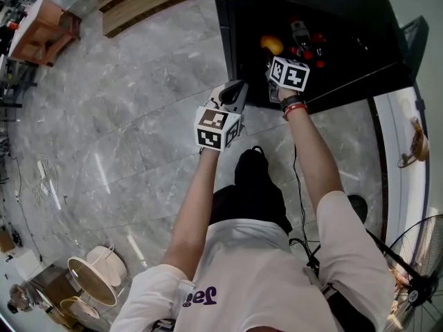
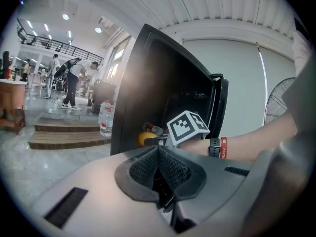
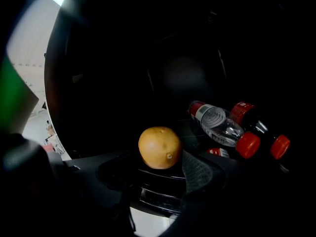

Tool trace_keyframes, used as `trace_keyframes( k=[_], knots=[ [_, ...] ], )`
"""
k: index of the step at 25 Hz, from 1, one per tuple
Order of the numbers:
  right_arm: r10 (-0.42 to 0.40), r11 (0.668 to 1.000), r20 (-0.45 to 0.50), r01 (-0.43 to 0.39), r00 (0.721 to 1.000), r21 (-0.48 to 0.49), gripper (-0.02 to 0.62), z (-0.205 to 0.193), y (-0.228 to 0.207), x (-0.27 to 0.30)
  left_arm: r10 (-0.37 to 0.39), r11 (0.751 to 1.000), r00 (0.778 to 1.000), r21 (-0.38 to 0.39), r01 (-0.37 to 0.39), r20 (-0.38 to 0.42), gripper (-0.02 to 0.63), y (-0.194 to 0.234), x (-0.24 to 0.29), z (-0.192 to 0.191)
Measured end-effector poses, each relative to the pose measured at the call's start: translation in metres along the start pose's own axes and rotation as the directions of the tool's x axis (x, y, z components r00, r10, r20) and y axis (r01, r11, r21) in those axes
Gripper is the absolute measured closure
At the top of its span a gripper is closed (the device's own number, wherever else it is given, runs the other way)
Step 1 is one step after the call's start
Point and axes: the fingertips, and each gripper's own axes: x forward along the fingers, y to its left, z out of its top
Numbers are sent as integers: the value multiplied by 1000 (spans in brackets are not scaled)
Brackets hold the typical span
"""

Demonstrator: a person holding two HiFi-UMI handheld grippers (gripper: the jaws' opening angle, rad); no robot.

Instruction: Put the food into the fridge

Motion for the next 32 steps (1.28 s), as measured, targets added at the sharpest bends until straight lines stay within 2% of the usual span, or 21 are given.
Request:
trace_keyframes(
  k=[11,18,23,32],
  knots=[
    [-33,997,-60,28,998,-73,303,0,-4,5,-10,1000,1000,-13,11,19,588,-3,2,4],
    [-13,998,-44,10,999,-63,264,-1,-4,-2,-8,999,999,-34,9,38,588,-5,-4,9],
    [-8,999,-50,5,999,-49,255,-5,-1,-12,6,997,999,-79,-3,44,588,-4,-15,10],
    [-14,999,-47,13,999,-33,255,5,10,-60,11,998,999,-68,-8,30,588,-24,-46,28]
  ],
)
